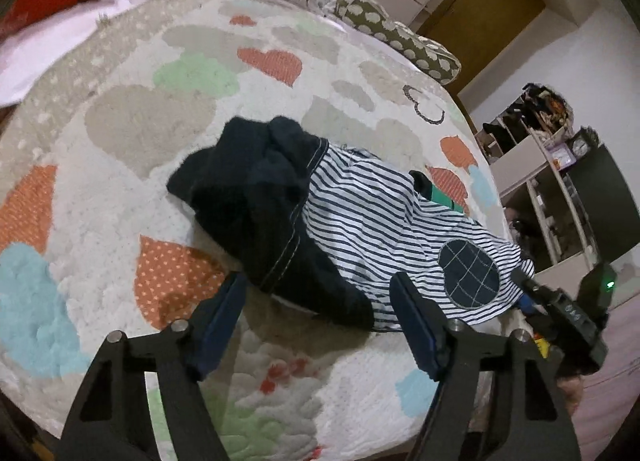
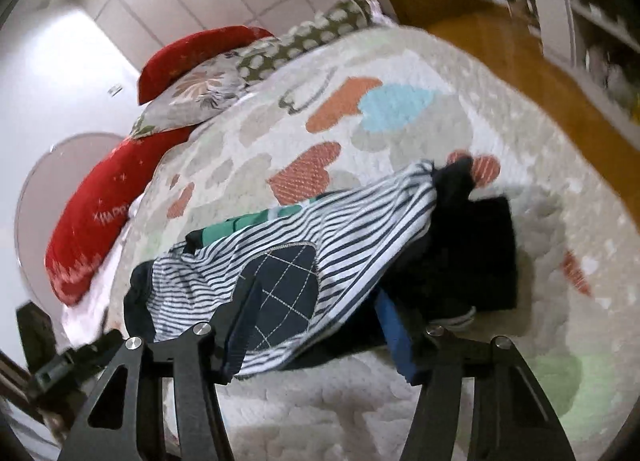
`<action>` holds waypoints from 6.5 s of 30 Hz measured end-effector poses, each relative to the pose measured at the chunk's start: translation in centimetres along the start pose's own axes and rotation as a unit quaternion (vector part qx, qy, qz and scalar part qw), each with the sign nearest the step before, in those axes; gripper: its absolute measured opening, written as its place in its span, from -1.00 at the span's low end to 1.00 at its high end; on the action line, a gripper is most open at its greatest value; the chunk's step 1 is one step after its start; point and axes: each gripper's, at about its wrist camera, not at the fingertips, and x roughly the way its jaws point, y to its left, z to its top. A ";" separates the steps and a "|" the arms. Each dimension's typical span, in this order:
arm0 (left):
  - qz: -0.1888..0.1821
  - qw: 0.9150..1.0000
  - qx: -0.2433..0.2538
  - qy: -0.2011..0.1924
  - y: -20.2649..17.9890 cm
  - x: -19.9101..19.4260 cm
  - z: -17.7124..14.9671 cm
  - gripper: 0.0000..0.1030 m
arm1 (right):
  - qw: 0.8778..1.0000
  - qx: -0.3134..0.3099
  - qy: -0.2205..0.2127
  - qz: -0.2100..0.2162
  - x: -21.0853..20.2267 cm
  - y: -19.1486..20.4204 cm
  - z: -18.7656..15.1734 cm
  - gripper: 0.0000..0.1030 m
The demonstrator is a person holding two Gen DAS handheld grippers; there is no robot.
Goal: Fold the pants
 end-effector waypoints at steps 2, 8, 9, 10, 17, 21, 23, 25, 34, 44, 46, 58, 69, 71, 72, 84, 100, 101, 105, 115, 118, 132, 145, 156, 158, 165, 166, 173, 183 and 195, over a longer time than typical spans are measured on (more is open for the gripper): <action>-0.016 1.000 -0.024 0.009 0.6 0.3 -0.1 0.43 | 1.000 0.013 0.012 0.006 0.8 -0.2 0.0 0.07; -0.051 0.996 -0.070 0.026 1.7 0.0 -1.3 0.43 | 1.000 0.005 0.024 0.011 1.7 0.5 0.3 -0.86; -0.056 0.995 -0.074 0.027 1.7 0.0 -1.4 0.43 | 1.000 0.002 0.014 0.017 1.2 0.7 0.5 -0.86; -0.063 0.995 -0.078 0.029 1.6 0.0 -1.5 0.43 | 1.000 0.002 0.009 0.022 0.9 0.8 0.7 -0.87; -0.109 0.989 -0.094 0.046 0.0 0.7 -1.9 0.43 | 0.998 0.011 -0.011 0.061 -0.5 1.6 2.8 -0.90; -0.135 0.985 -0.097 0.052 -1.5 1.0 -2.1 0.43 | 0.996 0.030 -0.012 0.083 -0.8 1.5 3.6 -0.90; -0.150 0.982 -0.096 0.054 -2.3 1.2 -2.1 0.43 | 0.995 0.039 -0.013 0.091 -0.9 1.3 4.1 -0.90; -0.157 0.981 -0.096 0.061 -2.9 1.6 -2.0 0.43 | 0.994 0.048 -0.015 0.096 -1.1 1.2 4.6 -0.90; -0.124 0.986 -0.094 0.052 -4.2 3.7 0.2 0.32 | 0.992 0.060 -0.022 0.108 -2.3 0.4 5.5 -0.90; -0.069 0.994 -0.072 0.036 -2.9 4.1 2.7 -0.96 | 0.994 0.034 -0.016 0.104 -3.0 0.5 4.9 -0.90; -0.057 0.996 -0.062 0.024 -2.9 4.0 3.5 -0.97 | 0.994 0.027 -0.016 0.101 -3.0 0.8 5.0 -0.90; -0.158 0.986 -0.050 0.022 -5.1 -0.6 1.3 0.21 | 0.996 -0.003 -0.020 0.085 -1.5 3.1 9.1 -0.90; -0.217 0.967 -0.091 0.102 -6.1 5.2 -2.4 0.40 | 0.995 -0.003 -0.028 0.092 -2.7 3.6 8.6 -0.90; -0.206 0.968 -0.111 0.093 -5.2 5.5 -1.7 0.40 | 0.995 -0.002 -0.031 0.094 -3.1 3.4 8.4 -0.90; -0.202 0.968 -0.124 0.084 -4.5 5.5 -1.3 0.43 | 0.995 -0.002 -0.031 0.094 -3.3 3.3 8.3 -0.90; -0.092 0.991 -0.098 0.023 -2.3 3.7 5.1 -0.58 | 0.996 -0.001 -0.011 0.093 -2.1 2.5 7.6 -0.90; -0.061 0.990 -0.123 0.003 0.0 9.3 21.1 0.09 | 0.997 -0.006 -0.020 -0.075 12.1 1.6 21.1 0.24; -0.066 0.991 -0.116 0.000 0.2 8.6 21.0 0.13 | 0.997 -0.007 -0.022 -0.080 12.2 1.0 21.5 0.25; -0.055 0.995 -0.086 -0.003 0.4 5.8 19.3 0.31 | 0.995 0.012 -0.037 -0.090 10.4 -1.7 21.7 0.27; 0.039 0.998 -0.053 0.004 2.8 1.4 11.6 0.35 | 0.994 0.016 0.004 -0.104 10.8 -4.9 18.5 -0.43; 0.066 0.995 -0.070 0.015 4.2 2.2 9.9 0.39 | 0.994 0.019 0.005 -0.106 10.6 -4.6 18.5 -0.73; 0.144 0.987 0.073 0.012 1.0 7.0 6.6 -0.20 | 0.994 -0.001 -0.034 -0.101 -0.8 -6.8 8.9 0.28; 0.124 0.991 0.049 -0.007 1.9 0.8 5.2 -0.69 | 1.000 0.008 -0.005 -0.030 -0.5 -6.0 3.4 -0.62; 0.149 0.989 -0.011 -0.011 5.2 -2.3 3.2 -0.07 | 0.989 -0.026 -0.015 -0.144 0.2 -4.5 3.4 -0.64; 0.163 0.986 0.011 -0.038 4.4 -3.9 3.0 0.06 | 0.990 -0.031 -0.026 -0.137 -0.7 -4.2 3.6 -0.51; 0.129 0.985 0.099 -0.052 -0.2 -4.4 6.1 0.30 | 0.988 -0.112 -0.017 -0.109 -0.6 -1.1 6.1 -0.08; 0.122 0.985 0.114 -0.045 -1.1 -3.8 7.1 0.30 | 0.987 -0.121 -0.014 -0.103 -0.3 -0.6 6.4 0.00; 0.110 0.969 0.222 0.004 -5.4 3.2 12.9 0.30 | 0.971 -0.223 0.018 -0.087 4.3 3.6 10.9 0.27; 0.058 0.967 0.228 0.101 -4.5 15.0 19.8 0.32 | 0.946 -0.297 0.089 -0.093 15.7 7.1 18.6 0.29; 0.064 0.926 0.340 0.153 -7.0 19.0 17.8 0.52 | 0.889 -0.432 0.133 -0.078 22.6 8.8 16.9 0.68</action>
